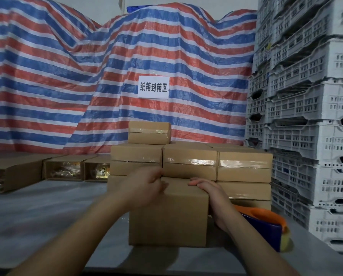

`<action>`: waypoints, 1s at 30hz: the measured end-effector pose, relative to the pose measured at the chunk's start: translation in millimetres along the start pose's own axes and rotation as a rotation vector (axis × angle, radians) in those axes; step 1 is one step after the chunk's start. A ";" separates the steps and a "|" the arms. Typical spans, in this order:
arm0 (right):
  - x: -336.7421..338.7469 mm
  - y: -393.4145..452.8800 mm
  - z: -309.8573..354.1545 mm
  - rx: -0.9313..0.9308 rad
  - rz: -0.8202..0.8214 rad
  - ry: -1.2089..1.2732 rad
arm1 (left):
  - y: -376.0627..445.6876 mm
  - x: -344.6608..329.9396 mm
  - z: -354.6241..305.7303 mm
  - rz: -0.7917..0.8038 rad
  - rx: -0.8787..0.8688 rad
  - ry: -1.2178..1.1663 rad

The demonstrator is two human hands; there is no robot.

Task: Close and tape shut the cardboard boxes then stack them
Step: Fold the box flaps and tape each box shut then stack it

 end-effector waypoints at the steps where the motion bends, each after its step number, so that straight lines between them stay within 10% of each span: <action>1: 0.2 -0.6 0.6 0.003 0.004 0.003 | -0.8 -7.5 -10.3 0.021 -0.053 0.080; 11: 11.7 -4.6 23.3 0.124 0.014 -0.303 | -1.2 -35.0 -16.5 0.065 -0.167 0.419; 15: 51.7 -15.5 42.2 0.293 -0.275 -1.035 | -1.2 -34.3 -17.1 0.086 -0.148 0.404; 18: 79.1 -30.0 27.9 0.076 -0.306 -1.510 | -1.0 -35.0 -17.4 0.107 -0.153 0.407; 30: 101.3 -65.4 13.4 0.028 -0.451 -1.662 | -1.0 -32.4 -9.4 0.146 -0.037 0.244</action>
Point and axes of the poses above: each hand's wrist, its own y-axis towards the middle knuckle, its own x-axis out of the back of the hand, z = x × y, the point moved 5 cm from there along y, towards the middle knuckle, and after that the axes turned 1 degree about -z, right-handed, at the moved point
